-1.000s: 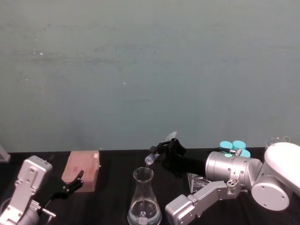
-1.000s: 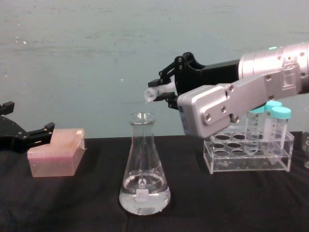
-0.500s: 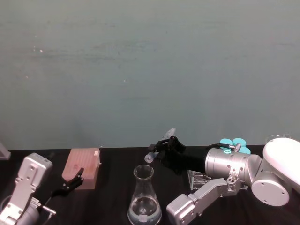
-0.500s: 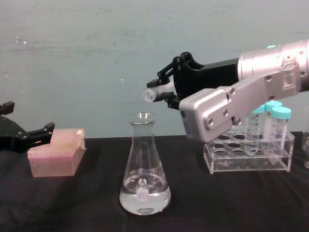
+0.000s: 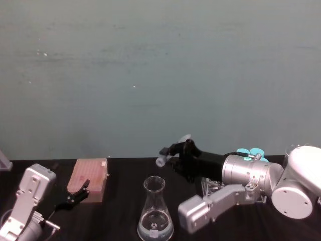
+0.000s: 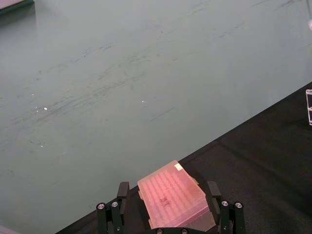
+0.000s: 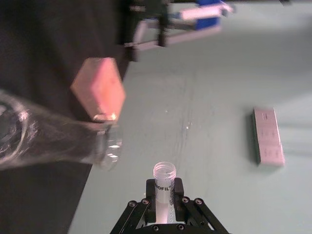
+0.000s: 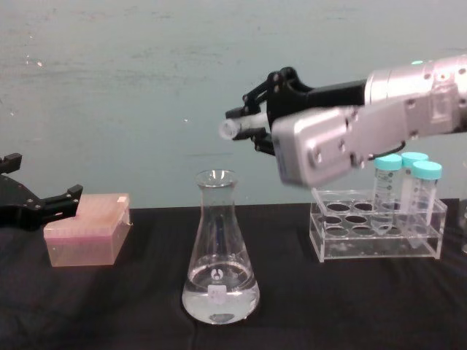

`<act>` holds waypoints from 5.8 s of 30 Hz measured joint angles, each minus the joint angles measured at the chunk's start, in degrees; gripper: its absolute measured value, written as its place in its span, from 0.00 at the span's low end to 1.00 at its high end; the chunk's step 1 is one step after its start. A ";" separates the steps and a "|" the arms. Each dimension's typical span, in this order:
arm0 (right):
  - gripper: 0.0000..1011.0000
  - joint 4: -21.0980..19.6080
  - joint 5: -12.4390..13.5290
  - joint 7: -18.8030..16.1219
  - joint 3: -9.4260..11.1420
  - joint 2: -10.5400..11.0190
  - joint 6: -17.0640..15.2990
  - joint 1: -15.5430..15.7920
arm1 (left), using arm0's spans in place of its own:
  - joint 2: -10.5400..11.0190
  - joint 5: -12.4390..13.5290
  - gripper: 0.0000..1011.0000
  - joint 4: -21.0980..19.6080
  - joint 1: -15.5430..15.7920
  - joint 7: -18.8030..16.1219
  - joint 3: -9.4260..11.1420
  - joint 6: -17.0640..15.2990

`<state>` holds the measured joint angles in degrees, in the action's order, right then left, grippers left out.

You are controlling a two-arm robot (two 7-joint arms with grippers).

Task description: Pour the liquid from the test tube into the beaker using one hand.

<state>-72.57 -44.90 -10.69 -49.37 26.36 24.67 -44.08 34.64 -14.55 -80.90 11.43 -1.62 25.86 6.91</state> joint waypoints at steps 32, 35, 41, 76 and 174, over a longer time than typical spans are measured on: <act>0.20 11.85 58.35 -22.28 26.76 -9.09 -24.61 5.52 | 0.00 0.00 0.99 0.00 0.00 0.00 0.00 0.00; 0.20 13.23 59.64 -22.56 26.83 -9.27 -25.47 5.24 | 0.00 0.00 0.99 0.00 0.00 0.00 0.00 0.00; 0.20 15.68 61.41 -22.96 26.47 -9.56 -26.43 4.85 | 0.00 0.00 0.99 0.00 0.00 0.00 0.00 0.00; 0.20 28.43 62.09 -26.77 23.41 -11.22 -22.78 1.38 | 0.00 0.00 0.99 0.00 0.00 0.00 0.00 0.00; 0.99 30.80 61.51 -27.23 23.48 -11.57 -21.13 1.02 | 0.00 0.00 0.99 0.00 0.00 0.00 0.00 0.00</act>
<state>-41.76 16.61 -37.92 -25.89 14.80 3.53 -43.06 34.65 -14.55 -80.90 11.43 -1.62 25.86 6.91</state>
